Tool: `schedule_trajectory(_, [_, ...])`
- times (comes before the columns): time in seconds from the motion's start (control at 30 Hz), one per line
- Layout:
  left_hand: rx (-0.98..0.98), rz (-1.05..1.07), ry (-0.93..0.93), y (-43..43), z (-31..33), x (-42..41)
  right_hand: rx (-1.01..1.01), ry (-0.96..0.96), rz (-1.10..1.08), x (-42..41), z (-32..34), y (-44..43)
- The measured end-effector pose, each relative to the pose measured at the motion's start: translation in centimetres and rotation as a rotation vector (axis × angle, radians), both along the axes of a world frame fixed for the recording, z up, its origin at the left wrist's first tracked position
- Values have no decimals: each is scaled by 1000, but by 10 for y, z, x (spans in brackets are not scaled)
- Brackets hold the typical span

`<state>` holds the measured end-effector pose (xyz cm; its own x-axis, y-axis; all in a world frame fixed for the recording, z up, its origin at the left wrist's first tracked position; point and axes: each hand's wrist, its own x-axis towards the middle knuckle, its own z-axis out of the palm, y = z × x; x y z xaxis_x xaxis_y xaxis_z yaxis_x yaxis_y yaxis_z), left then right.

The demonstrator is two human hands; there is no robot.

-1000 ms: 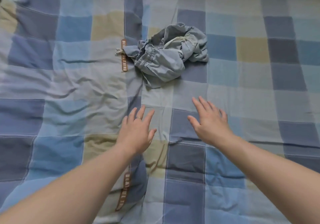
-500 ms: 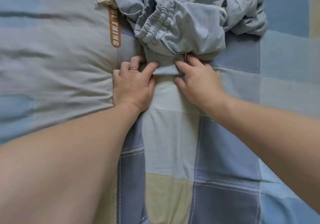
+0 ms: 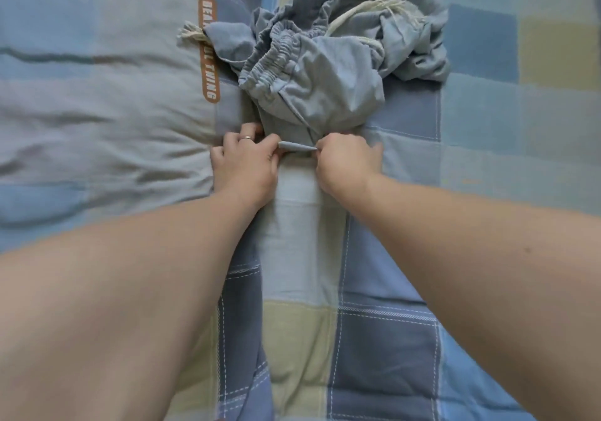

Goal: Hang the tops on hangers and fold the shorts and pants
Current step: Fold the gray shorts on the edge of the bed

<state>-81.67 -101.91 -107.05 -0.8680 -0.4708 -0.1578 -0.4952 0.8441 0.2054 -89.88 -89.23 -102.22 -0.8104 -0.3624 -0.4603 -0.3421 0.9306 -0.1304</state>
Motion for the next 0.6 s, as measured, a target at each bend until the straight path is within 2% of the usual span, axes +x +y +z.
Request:
schedule_trajectory(0.1, [35,-34,-43,40,19,57,24,28,78,50,7,40])
schedule_trajectory(0.2, [142,21,-123,93,32,135,-17,-39,115,111,7,87])
schedule_trajectory(0.3, [248,42,-284,135,57,209,8,-193,93,189,26,142])
schedule_trajectory(0.43, [280,-167,-494,181,95,291,130,-374,113,282,70,206])
schedule_trajectory(0.53, [390,-93,-599,213,134,329,140,-507,105,317,109,235])
schedule_trajectory(0.6, [420,-29,-559,230,165,348,97,-581,111,328,138,248])
